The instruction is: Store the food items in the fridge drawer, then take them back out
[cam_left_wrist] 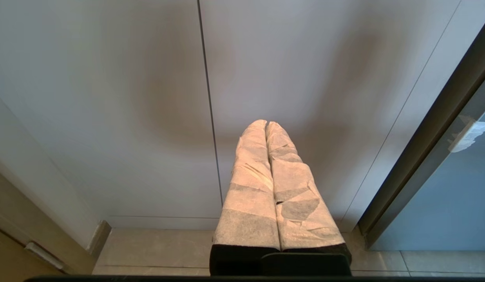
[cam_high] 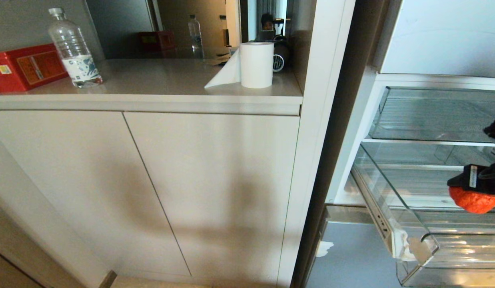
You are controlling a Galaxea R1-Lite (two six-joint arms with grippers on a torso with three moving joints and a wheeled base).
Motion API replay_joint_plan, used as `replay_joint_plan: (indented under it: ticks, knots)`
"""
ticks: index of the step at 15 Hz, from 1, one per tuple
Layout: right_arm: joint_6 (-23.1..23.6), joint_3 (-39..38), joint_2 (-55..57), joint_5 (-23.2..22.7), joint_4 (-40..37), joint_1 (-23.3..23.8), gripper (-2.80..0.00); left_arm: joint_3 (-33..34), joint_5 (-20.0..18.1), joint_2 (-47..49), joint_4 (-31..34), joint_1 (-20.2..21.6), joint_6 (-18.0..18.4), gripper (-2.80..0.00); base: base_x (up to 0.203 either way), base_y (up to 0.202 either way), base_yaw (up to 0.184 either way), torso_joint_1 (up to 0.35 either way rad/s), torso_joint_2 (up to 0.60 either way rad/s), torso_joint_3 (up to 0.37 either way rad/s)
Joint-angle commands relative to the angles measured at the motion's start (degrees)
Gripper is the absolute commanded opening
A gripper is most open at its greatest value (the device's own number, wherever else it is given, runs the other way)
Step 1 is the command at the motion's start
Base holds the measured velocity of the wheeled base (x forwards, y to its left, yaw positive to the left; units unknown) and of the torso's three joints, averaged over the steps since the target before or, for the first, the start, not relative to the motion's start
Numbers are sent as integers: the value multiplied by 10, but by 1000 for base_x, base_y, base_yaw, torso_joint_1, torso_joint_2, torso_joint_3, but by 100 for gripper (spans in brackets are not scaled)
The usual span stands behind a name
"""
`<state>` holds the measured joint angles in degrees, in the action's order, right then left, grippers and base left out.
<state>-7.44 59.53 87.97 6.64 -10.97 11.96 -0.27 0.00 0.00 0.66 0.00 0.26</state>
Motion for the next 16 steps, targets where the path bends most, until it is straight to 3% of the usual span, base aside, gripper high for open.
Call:
replay_joint_plan:
  ticks: [1,4,7,10,13,16]
  knots:
    - [1,-12,-151,-1,-15,-34,-280,0,0,1,0,0,0,-280,0,0,0,0,0,0]
    - [7,-30,-291,-2,-44,-81,-280,0,0,1,0,0,0,-280,0,0,0,0,0,0]
    - [15,-56,-427,-7,-76,-99,-280,0,0,1,0,0,0,-280,0,0,0,0,0,0]
    - [18,-122,-580,-50,-85,-103,-280,0,0,1,0,0,0,-280,0,0,0,0,0,0]
    - [43,-255,-708,-80,-61,-104,-280,0,0,1,0,0,0,-280,0,0,0,0,0,0]
    - [77,-429,-775,-116,57,-112,-280,0,0,0,0,0,0,-280,0,0,0,0,0,0]
